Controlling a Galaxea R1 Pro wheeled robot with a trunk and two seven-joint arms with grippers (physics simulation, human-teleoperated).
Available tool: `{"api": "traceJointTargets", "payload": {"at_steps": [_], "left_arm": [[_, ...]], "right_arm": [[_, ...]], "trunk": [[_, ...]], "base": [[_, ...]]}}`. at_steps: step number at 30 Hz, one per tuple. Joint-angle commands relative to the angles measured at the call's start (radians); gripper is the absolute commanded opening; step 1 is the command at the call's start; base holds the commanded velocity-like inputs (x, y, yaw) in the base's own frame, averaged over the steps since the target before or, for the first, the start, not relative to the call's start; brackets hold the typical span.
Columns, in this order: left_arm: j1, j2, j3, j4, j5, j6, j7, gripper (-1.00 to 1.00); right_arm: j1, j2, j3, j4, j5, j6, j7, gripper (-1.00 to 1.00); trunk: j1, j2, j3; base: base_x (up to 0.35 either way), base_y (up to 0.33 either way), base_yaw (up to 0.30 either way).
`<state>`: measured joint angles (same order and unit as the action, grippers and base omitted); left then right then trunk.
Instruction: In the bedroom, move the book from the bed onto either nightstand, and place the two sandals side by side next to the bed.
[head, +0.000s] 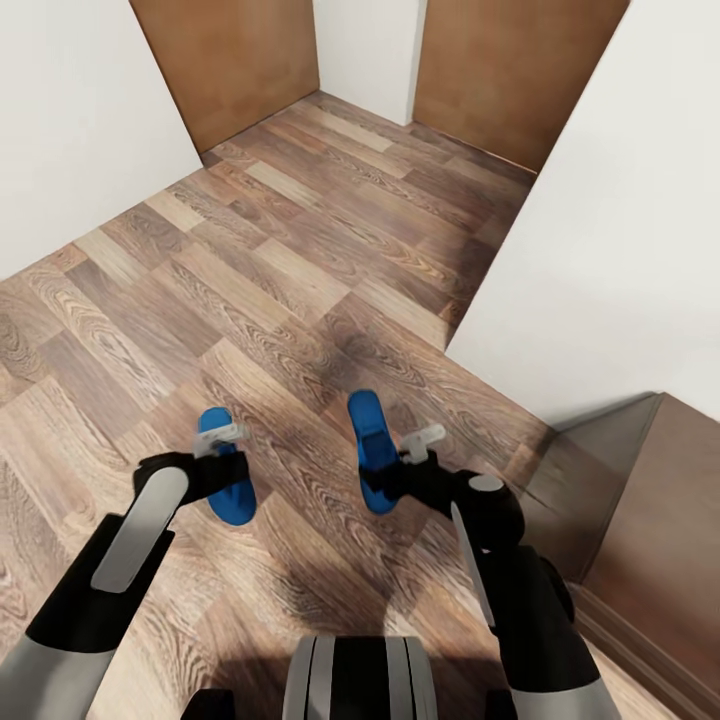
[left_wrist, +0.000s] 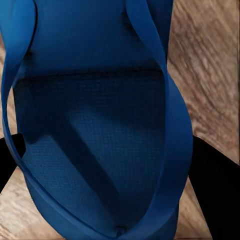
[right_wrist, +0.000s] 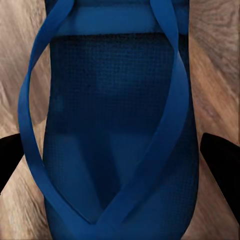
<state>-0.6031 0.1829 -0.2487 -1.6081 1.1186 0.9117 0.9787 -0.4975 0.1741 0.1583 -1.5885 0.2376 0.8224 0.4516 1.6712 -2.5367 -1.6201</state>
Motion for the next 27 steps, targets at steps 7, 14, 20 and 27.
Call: {"api": "traceJointTargets", "payload": {"at_steps": [7,14,20,27], "left_arm": [[0.013,0.005,-0.045,0.0,0.006,0.001,0.001,-1.0],[0.022,0.006,-0.056,0.0,0.003,-0.001,0.004,-1.0],[0.056,0.006,-0.037,0.001,-0.003,-0.016,0.003,-1.0],[0.058,0.006,-0.034,0.001,-0.009,-0.035,0.003,-1.0]], "right_arm": [[0.015,0.0,0.009,-0.024,0.005,0.001,0.001,-1.0],[0.017,0.0,0.008,-0.025,0.005,0.003,0.001,-1.0],[0.017,0.0,0.01,-0.025,0.005,0.02,-0.001,-1.0],[0.017,0.0,0.012,-0.025,0.006,0.026,-0.001,-1.0]], "trunk": [[-0.003,0.001,0.027],[-0.006,0.003,0.054],[-0.009,0.004,0.077],[-0.012,0.006,0.105]], "base": [[0.0,0.0,0.0],[0.0,0.0,0.0],[0.0,0.0,0.204],[0.0,0.0,0.274]]}}
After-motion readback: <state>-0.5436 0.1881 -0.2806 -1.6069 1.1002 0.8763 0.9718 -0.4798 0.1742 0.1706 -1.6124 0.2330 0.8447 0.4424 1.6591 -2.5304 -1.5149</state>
